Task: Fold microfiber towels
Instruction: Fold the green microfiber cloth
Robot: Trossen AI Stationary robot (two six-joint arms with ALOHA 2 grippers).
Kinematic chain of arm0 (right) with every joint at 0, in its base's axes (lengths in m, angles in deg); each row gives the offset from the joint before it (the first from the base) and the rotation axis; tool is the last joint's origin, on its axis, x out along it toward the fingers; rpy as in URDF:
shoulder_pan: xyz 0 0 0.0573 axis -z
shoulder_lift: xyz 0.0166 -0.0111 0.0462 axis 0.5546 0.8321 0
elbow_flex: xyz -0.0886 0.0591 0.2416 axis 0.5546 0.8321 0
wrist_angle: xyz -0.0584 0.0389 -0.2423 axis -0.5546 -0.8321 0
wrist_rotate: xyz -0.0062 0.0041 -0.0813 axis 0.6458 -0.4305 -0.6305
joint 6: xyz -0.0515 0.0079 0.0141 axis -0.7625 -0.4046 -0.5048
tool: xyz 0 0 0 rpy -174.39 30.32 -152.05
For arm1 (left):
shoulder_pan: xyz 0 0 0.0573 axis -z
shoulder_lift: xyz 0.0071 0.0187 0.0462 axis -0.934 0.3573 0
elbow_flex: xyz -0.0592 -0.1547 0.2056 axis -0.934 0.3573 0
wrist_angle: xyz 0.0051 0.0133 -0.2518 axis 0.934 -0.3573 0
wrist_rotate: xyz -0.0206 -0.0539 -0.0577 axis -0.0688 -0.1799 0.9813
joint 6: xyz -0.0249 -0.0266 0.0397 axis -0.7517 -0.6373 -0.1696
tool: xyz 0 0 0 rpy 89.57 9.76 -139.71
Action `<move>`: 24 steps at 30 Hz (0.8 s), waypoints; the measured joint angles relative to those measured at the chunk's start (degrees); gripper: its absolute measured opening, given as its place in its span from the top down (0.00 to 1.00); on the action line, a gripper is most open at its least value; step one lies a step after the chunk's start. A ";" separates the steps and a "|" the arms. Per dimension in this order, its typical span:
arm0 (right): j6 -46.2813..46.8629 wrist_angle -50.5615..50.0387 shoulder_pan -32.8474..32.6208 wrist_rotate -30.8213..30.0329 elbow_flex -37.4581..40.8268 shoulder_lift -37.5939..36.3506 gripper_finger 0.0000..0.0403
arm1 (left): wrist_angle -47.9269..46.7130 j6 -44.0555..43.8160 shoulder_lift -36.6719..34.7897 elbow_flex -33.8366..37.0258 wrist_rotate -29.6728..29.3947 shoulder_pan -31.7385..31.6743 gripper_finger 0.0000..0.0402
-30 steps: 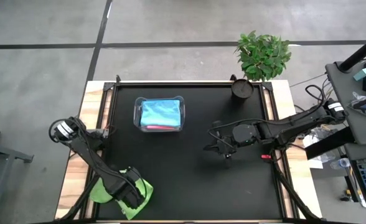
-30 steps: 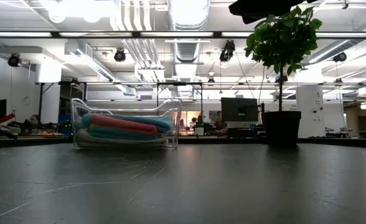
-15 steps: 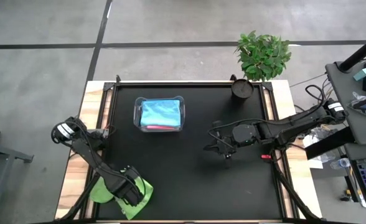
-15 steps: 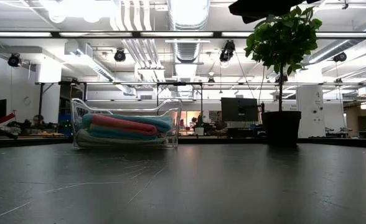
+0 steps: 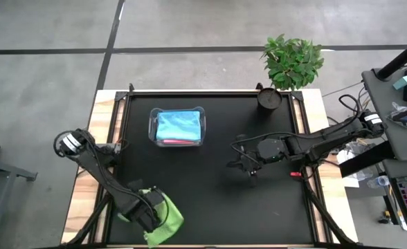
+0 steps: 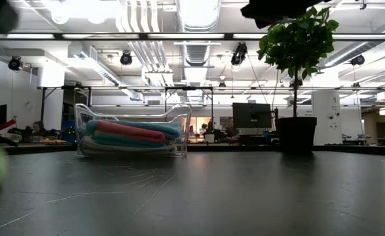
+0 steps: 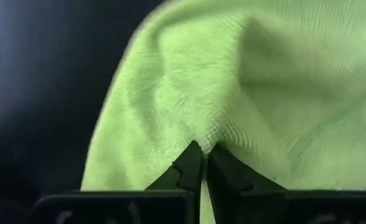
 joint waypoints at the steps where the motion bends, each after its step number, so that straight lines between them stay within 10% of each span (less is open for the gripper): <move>1: 0.59 -0.37 0.00 0.00 0.00 0.08 0.98 | 0.11 1.34 -0.48 -0.80 -3.10 -0.17 0.99; 13: 11.67 -0.82 -0.42 0.15 0.76 1.48 0.85 | 13.65 25.32 -9.17 -2.33 -26.20 -6.83 1.00; 24: 13.43 11.98 -0.81 2.45 -2.33 14.64 0.63 | 31.37 51.58 -10.98 -2.33 -27.73 -15.09 1.00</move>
